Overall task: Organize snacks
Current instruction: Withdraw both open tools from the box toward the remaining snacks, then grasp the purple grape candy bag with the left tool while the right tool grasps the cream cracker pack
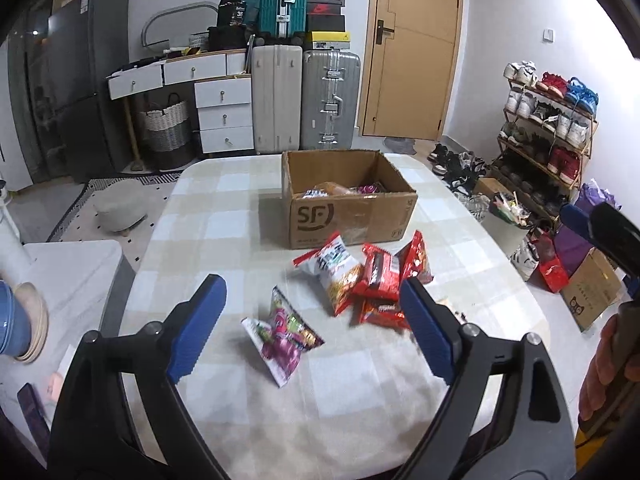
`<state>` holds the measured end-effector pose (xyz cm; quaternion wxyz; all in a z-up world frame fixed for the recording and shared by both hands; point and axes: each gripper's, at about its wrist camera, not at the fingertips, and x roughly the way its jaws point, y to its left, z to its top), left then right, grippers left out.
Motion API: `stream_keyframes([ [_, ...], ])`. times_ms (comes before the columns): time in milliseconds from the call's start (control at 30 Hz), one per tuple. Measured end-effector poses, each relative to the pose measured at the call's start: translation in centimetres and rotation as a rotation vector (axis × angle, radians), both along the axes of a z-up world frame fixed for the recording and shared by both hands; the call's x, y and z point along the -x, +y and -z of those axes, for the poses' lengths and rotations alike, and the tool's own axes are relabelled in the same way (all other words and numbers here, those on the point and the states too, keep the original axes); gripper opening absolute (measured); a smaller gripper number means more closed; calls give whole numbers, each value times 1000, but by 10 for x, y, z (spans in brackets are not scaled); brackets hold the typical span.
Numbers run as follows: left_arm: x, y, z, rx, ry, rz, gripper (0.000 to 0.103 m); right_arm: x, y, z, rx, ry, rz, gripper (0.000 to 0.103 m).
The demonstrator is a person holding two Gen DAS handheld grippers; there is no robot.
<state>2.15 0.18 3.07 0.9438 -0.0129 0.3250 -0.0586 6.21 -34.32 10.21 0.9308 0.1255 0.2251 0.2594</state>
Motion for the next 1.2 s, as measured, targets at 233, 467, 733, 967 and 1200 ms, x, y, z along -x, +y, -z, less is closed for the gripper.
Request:
stream_keyframes([
  [233,14,9,4,-19,-39,-27,102,19,13,7,9,-7,-22,102],
  [467,2,21,20,-9,-15,-59,102,26,39,21,71,-43,-76,102],
  [733,-29,31,81,8,108,-77,102,21,41,47,94,-52,-64,102],
  [967,-69,39,139,55,238,-84,102,5,40,86,107,-6,-85,102],
  [1200,-102,53,175,130,321,-116,102,-15,39,130,87,72,-115,102],
])
